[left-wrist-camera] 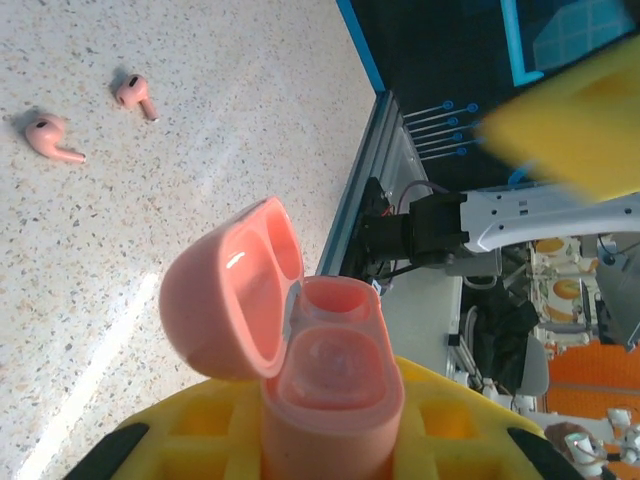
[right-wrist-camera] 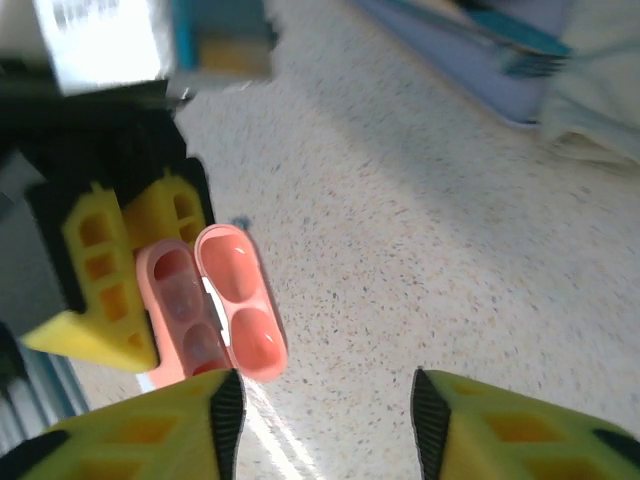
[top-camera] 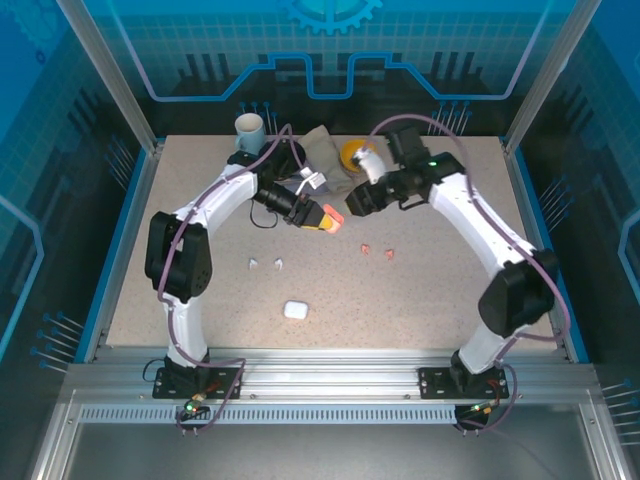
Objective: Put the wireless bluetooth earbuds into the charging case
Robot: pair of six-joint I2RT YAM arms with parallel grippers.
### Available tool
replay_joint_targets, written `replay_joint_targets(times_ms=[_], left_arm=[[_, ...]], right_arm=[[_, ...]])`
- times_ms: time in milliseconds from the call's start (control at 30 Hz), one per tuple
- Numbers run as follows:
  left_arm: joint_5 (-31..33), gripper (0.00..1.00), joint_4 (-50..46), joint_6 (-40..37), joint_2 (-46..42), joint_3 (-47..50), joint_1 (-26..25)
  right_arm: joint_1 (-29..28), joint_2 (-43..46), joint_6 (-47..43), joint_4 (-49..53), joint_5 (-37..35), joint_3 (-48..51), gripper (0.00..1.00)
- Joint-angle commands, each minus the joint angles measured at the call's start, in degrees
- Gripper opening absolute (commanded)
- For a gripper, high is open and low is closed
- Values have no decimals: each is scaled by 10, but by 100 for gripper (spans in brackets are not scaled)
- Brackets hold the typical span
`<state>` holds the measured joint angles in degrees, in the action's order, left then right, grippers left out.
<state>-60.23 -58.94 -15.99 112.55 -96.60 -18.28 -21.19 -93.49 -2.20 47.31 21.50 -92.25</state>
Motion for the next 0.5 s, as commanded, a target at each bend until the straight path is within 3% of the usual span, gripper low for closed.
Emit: replay_joint_targets(times_ms=[0, 200, 300, 467], left_arm=[[32, 0, 122, 77, -86, 36, -3], [188, 0, 427, 224, -225, 201, -16], [306, 0, 581, 227, -292, 294, -47], [490, 0, 876, 150, -372, 482, -134]], right_arm=[[23, 73, 90, -21, 8, 26, 61], [18, 131, 238, -42, -91, 140, 66], [11, 155, 313, -74, -134, 211, 71], [-16, 135, 383, -89, -184, 261, 76]])
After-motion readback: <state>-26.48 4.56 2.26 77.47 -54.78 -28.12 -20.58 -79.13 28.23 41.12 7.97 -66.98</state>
